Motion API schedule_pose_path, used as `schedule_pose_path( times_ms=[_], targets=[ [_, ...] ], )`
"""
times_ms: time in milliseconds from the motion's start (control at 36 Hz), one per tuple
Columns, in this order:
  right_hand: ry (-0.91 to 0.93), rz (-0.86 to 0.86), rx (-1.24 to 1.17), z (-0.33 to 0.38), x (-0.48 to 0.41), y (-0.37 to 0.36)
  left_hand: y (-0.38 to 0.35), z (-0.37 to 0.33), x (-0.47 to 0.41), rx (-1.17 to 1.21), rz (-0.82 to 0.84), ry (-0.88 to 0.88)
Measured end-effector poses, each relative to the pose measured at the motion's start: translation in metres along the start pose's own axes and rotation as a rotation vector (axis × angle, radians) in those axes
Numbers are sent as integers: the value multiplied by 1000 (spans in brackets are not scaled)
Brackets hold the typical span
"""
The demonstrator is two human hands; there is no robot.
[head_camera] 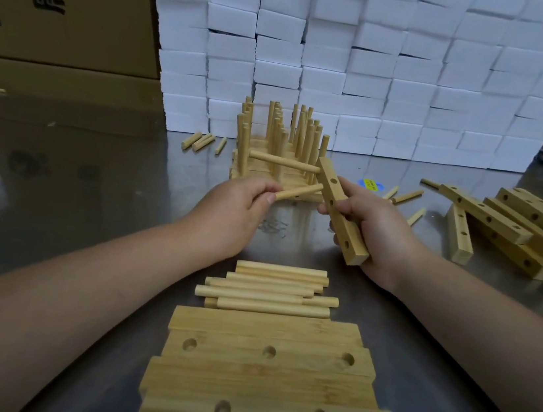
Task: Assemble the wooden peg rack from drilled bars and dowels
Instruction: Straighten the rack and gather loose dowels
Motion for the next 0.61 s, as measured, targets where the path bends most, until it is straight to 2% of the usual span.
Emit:
schedule_pose_path(
  times_ms=[111,333,611],
  targets=[
    [42,12,-24,3,1,-1,1,-10,3,-37,4,-70],
    [-1,-147,-61,-3,0,12,0,-17,6,-54,9,-126],
    [49,-162,53,4,4,7,2,-15,6,-28,-34,-122]
  ],
)
Point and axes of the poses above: each hand's wrist, its own x-axis away from the middle knuckle, its own y-axis out of the back of the hand, z = x × y, the point moved 9 cm from there along -x, towards the middle knuckle, and after that the axes turned 10 degrees about -x, right-handed, at the moved point
